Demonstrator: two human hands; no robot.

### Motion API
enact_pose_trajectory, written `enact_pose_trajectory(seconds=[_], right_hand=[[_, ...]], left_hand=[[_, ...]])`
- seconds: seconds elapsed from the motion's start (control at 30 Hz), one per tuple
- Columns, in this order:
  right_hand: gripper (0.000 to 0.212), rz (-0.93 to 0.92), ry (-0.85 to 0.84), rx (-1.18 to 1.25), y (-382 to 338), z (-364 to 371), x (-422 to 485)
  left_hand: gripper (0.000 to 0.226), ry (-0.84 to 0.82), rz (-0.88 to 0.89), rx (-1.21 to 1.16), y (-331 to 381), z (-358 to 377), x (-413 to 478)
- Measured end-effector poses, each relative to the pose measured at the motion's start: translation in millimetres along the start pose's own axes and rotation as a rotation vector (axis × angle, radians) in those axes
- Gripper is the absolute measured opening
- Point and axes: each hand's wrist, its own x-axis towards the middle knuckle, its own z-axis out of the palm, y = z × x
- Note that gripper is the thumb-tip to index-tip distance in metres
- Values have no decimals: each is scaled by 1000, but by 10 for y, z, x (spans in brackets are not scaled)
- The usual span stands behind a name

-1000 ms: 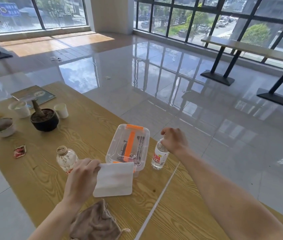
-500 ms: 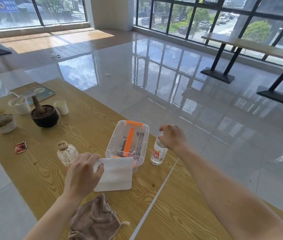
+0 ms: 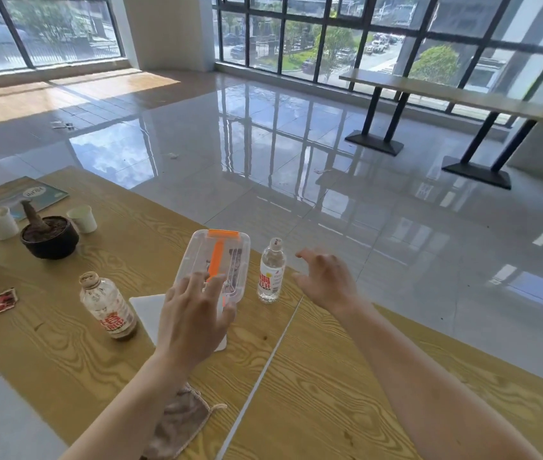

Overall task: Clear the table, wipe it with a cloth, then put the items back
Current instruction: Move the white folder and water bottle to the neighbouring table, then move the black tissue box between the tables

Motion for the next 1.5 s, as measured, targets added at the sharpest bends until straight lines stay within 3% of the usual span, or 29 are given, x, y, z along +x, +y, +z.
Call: enact_pose_trajectory(seconds=[0.43, 1.0, 1.27, 1.5], right_hand=[[50, 281, 80, -28, 1003, -486, -1831], [54, 927, 135, -2, 2149, -892, -4382], [63, 1213, 229, 56, 2438, -847, -5186], [85, 1371, 206, 298, 2509, -547, -5584]], left_hand=[[60, -167, 321, -100, 1648, 480, -382], [68, -550, 735, -254, 3581, 1029, -1541], [65, -807, 786, -380, 4297, 1227, -2125], [66, -960, 721, -490, 4945, 1437, -2412]])
